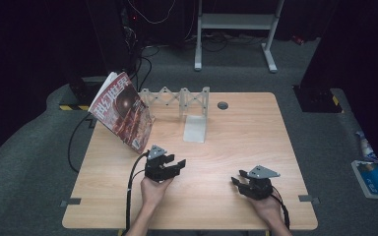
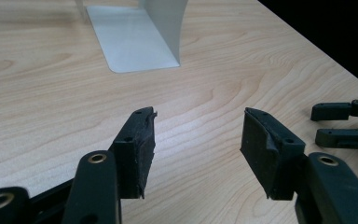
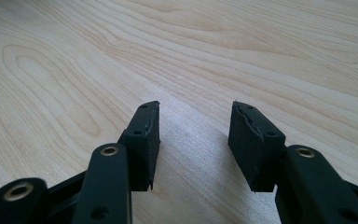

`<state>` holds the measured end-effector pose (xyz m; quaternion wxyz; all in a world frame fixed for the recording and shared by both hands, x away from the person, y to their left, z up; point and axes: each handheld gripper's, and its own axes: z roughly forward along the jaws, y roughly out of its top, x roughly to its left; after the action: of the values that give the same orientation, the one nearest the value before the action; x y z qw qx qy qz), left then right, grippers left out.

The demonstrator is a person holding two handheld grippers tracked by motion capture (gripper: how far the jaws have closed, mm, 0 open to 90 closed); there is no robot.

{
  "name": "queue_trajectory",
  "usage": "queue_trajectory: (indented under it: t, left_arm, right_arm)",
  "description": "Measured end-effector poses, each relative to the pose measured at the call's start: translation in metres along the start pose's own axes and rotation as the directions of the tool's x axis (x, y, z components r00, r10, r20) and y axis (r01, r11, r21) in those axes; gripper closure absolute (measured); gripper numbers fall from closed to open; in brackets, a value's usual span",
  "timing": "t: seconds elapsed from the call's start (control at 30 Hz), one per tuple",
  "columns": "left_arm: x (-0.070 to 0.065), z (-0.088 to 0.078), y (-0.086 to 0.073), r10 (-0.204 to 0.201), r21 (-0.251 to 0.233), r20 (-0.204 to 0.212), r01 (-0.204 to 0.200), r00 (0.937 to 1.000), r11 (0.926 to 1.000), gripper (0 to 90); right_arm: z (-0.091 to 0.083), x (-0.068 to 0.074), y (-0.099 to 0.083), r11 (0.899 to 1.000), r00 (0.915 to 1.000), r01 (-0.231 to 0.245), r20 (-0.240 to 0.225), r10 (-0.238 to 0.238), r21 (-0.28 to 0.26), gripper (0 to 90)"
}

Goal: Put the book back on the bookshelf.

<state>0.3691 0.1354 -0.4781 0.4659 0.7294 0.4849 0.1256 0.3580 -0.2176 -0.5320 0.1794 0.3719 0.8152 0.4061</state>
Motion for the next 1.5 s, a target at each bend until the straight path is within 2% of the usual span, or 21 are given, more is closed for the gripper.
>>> queue_trajectory:
  t: [0.3,0.33,0.5,0.6,0.67,0.73,0.83,1.07,1.1,1.2,1.27,1.33,1.4,1.5]
  left_arm:
    - [0.0,0.01,-0.011,-0.003,0.021,-0.023,0.003,0.9997,0.9998,44.3]
    - [0.0,0.011,-0.013,-0.021,0.004,-0.023,0.021,0.9995,0.9998,44.2]
    - [-0.003,0.016,-0.02,-0.027,-0.004,-0.025,0.027,0.9993,0.9996,43.4]
    - [-0.003,0.019,-0.022,-0.019,0.006,-0.034,0.019,0.9993,0.9998,42.9]
    - [-0.004,0.02,-0.024,-0.005,0.018,-0.054,0.006,0.9985,0.9998,42.7]
    - [-0.004,0.023,-0.026,0.02,0.026,-0.082,-0.018,0.9964,0.9995,42.6]
    - [-0.002,0.026,-0.027,0.034,0.037,-0.112,-0.03,0.9931,0.9989,42.6]
    - [-0.002,0.032,-0.029,0.049,0.042,-0.151,-0.043,0.9873,0.9982,42.7]
    - [-0.003,0.034,-0.03,0.064,0.05,-0.17,-0.056,0.9833,0.9971,42.6]
    - [-0.005,0.036,-0.03,0.081,0.058,-0.179,-0.072,0.9805,0.9958,42.3]
    - [-0.006,0.038,-0.032,0.094,0.068,-0.199,-0.082,0.9755,0.9943,42.2]
    - [-0.005,0.038,-0.033,0.087,0.063,-0.201,-0.076,0.9758,0.9951,42.1]
    - [-0.004,0.041,-0.036,0.084,0.07,-0.216,-0.071,0.9727,0.995,42.1]
    - [-0.005,0.041,-0.038,0.072,0.055,-0.217,-0.061,0.9736,0.9966,41.5]
  right_arm:
    - [0.0,0.0,0.0,1.0,1.0,0.0,0.001,0.0,0.0,52.9]
    - [0.0,0.0,0.0,1.0,1.0,0.002,0.002,-0.002,0.001,53.0]
    - [0.001,0.001,0.001,1.0,1.0,0.001,0.005,-0.001,0.0,53.0]
    - [0.001,0.0,0.001,1.0,1.0,0.0,0.004,0.0,0.0,53.0]
    - [0.001,0.001,0.001,1.0,1.0,0.0,0.005,0.0,0.0,53.0]
    - [0.001,0.001,0.001,1.0,1.0,-0.001,0.005,0.001,0.0,53.0]
    - [0.001,0.0,0.001,1.0,1.0,-0.002,0.005,0.002,0.0,53.0]
    - [0.001,0.0,0.001,1.0,1.0,-0.004,0.004,0.004,-0.001,53.0]
    - [0.001,0.0,0.001,1.0,1.0,-0.003,0.005,0.003,-0.001,53.0]
    - [0.001,0.0,0.001,1.0,1.0,-0.001,0.005,0.001,0.0,53.0]
    - [0.001,0.0,0.001,1.0,1.0,-0.002,0.005,0.002,0.0,53.0]
    - [0.001,0.0,0.001,1.0,1.0,-0.001,0.005,0.001,0.0,52.9]
    - [0.001,0.0,0.001,1.0,1.0,-0.001,0.003,0.001,-0.001,52.6]
    - [0.001,0.0,0.001,1.0,1.0,0.005,0.002,-0.005,-0.001,52.2]
